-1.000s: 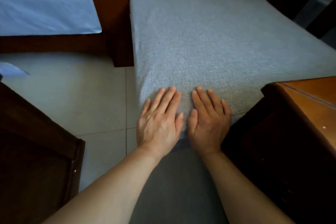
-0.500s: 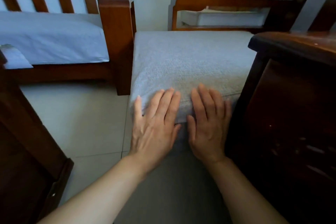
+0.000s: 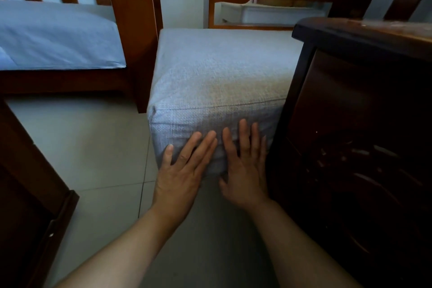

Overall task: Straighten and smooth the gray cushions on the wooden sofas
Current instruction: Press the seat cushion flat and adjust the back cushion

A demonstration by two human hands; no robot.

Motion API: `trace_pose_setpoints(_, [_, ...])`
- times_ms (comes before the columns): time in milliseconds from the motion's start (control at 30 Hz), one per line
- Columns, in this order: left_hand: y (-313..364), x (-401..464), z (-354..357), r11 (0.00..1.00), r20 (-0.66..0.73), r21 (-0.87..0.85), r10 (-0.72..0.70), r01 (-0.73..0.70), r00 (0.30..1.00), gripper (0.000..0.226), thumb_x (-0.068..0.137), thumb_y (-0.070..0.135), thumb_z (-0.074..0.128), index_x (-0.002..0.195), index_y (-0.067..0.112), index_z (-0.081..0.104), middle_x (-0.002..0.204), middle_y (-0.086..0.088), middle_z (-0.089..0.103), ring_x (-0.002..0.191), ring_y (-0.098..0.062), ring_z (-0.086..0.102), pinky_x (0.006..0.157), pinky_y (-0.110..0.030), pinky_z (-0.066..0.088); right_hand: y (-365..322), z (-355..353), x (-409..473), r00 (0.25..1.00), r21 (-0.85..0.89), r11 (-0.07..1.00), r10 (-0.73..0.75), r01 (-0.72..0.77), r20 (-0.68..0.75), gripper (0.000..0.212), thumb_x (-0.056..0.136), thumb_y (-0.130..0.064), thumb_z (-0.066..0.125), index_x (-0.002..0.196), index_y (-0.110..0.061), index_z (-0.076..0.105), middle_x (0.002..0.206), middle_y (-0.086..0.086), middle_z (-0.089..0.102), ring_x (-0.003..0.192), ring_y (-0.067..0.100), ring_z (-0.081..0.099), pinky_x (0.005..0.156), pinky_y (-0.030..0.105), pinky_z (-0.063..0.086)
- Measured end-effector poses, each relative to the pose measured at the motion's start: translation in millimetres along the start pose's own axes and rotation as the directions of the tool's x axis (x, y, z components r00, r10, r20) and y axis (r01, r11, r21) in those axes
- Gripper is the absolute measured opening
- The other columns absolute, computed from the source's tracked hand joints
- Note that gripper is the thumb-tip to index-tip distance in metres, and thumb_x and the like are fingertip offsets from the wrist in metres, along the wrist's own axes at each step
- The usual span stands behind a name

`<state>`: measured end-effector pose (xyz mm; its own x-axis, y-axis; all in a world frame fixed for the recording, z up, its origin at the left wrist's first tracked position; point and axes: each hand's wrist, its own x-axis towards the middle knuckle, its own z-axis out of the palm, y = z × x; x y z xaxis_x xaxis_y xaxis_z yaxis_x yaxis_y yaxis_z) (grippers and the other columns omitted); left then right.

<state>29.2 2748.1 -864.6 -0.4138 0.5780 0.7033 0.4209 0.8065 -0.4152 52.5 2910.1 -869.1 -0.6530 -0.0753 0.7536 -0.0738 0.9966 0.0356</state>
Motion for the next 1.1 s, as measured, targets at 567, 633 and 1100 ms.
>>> trace_pose_setpoints(567, [-19, 22, 2, 0.995, -0.059, 0.059, -0.071, 0.074, 0.996, 0.091, 0.076, 0.009, 0.045, 0.153, 0.012, -0.005, 0.160, 0.000, -0.014, 0.147, -0.017, -0.010, 0.114, -0.045, -0.006, -4, 12, 34, 0.970, 0.001, 0.999, 0.042, -0.043, -0.238, 0.063, 0.093, -0.020, 0.040, 0.146, -0.035, 0.010, 0.159, -0.005, -0.019, 0.147, 0.023, -0.012, 0.115, 0.053, 0.002])
trace_pose_setpoints(633, [-24, 32, -7, 0.994, -0.043, 0.054, -0.087, 0.090, 0.995, 0.101, 0.072, 0.010, 0.055, 0.153, 0.013, -0.005, 0.159, 0.001, -0.015, 0.146, -0.015, -0.011, 0.113, -0.046, -0.002, -5, 2, 44, 0.973, 0.053, 0.997, 0.064, -0.054, -0.221, 0.064, 0.092, -0.019, 0.039, 0.146, -0.037, 0.009, 0.158, -0.008, -0.021, 0.147, 0.021, -0.013, 0.115, 0.053, 0.001])
trace_pose_setpoints(1100, [-77, 112, -68, 0.957, 0.034, -0.162, -0.239, 0.242, 0.970, 0.130, 0.046, 0.016, 0.081, 0.153, 0.019, 0.006, 0.160, 0.006, 0.005, 0.146, -0.010, 0.005, 0.114, -0.043, 0.002, -14, -70, 139, 0.980, 0.126, 0.989, 0.095, -0.073, -0.176, 0.070, 0.084, -0.015, 0.032, 0.151, -0.031, 0.017, 0.160, 0.000, 0.007, 0.147, 0.026, 0.000, 0.114, 0.046, 0.005])
